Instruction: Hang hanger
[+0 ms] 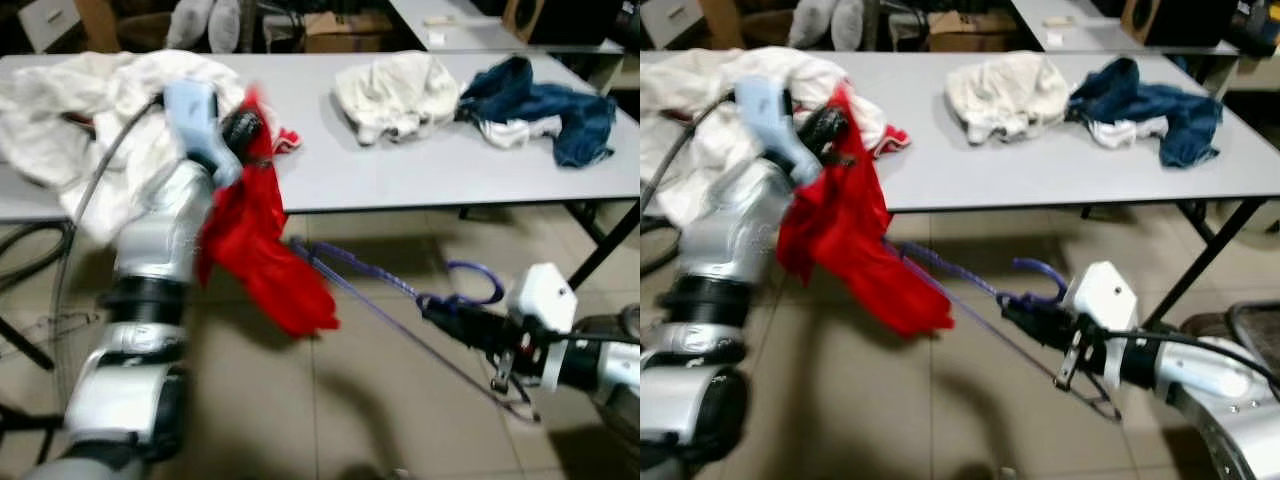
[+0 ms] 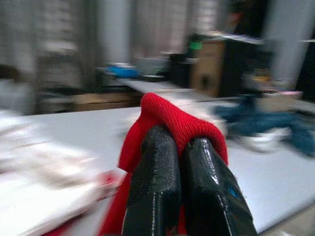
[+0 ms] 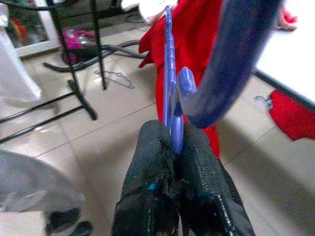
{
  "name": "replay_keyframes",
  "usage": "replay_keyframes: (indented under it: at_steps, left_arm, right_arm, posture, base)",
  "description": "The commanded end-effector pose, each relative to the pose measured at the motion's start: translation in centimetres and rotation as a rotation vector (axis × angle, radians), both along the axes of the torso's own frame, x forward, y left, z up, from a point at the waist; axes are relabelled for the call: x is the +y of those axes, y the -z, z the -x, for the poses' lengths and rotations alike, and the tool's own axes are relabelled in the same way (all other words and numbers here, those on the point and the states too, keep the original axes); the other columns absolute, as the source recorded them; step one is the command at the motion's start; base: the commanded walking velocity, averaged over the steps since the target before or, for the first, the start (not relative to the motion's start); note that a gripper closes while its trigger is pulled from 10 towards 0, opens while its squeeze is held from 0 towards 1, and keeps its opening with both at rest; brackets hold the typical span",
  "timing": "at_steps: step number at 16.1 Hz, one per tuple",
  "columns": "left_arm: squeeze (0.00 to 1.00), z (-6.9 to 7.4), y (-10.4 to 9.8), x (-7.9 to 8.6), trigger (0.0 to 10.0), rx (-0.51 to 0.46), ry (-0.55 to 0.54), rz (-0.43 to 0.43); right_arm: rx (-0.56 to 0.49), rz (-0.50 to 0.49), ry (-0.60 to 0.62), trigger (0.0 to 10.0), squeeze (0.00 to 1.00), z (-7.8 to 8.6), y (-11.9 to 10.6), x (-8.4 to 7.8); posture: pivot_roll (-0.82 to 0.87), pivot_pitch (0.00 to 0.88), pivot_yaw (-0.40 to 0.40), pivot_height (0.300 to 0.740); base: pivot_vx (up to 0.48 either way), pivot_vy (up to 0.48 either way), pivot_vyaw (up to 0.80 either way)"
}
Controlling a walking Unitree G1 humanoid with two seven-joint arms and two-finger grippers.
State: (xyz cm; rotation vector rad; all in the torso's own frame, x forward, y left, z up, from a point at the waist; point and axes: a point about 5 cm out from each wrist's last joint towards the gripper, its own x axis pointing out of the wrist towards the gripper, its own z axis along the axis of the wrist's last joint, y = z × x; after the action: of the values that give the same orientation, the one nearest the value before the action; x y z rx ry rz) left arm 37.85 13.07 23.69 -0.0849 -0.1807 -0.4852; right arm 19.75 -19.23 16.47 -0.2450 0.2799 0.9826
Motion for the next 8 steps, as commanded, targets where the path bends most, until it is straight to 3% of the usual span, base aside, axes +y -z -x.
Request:
replay_keyframes:
  at_steps: [1,4,8]
  left_arm:
    - [0.0,0.2,-2.7,0.0,10.0,-0.088,0.032,0.003]
    - [0.0,0.7,-4.9,-1.2,10.0,-0.135,0.118,0.051]
    - [0.0,1.7,-7.4,-2.1,10.0,-0.174,0.225,0.122]
  right_arm:
    - [-0.012,-0.001,-0.045,10.0,0.0,0.0,-0.4,0.6]
    - [-0.027,0.02,-0.07,10.0,0.0,-1.0,-0.3,1.1]
    - [-0.121,0.08,-0.004,10.0,0.0,-4.3,-0.2,1.3]
  posture:
    - [0.02,0.0,0.04,0.74]
    - [0.02,0.0,0.035,0.74]
    - [0.03,0.0,0.026,0.74]
  base:
    - [0.322,0.0,0.0]
    - [0.321,0.0,0.0]
    - [0.319,0.0,0.0]
